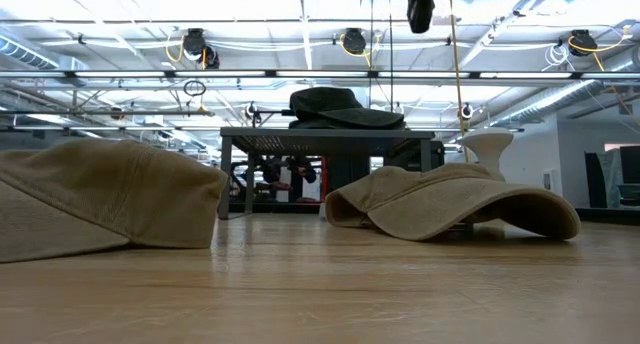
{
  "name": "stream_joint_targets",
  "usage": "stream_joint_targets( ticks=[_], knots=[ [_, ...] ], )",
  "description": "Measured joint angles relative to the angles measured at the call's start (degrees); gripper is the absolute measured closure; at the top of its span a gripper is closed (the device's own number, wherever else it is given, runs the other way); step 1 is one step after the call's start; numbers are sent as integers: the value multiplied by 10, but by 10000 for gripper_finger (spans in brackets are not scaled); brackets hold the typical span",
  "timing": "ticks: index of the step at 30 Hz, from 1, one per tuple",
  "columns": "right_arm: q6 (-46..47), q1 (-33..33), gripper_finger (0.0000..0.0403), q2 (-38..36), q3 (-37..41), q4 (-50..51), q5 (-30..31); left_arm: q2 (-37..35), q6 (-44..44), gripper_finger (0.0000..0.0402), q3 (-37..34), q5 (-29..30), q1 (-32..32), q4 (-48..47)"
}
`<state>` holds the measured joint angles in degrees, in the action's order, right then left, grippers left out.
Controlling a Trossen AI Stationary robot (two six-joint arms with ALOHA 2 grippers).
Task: Pick & Place hat
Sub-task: Stack the black cap on top of the black caps on the shelf
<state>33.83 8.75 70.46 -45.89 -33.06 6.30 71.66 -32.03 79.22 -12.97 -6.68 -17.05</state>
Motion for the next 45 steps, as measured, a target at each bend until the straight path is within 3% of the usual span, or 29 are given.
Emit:
stream_joint_targets(
  ticks=[16,24,35,39,45],
  knots=[
    [8,0,206,-1,0,-28,-51,0,4,396,0,38,-5,-26],
    [-1,0,206,-1,0,-30,-88,0,-2,396,0,90,-5,-42],
    [-31,-6,210,-1,0,-95,-46,-1,0,396,0,90,0,-38],
    [-32,-6,254,-1,-1,-116,-46,-1,1,396,0,90,0,-37],
    [-19,-6,385,-1,-1,-111,-15,-1,24,395,0,81,0,-25]
  ],
)
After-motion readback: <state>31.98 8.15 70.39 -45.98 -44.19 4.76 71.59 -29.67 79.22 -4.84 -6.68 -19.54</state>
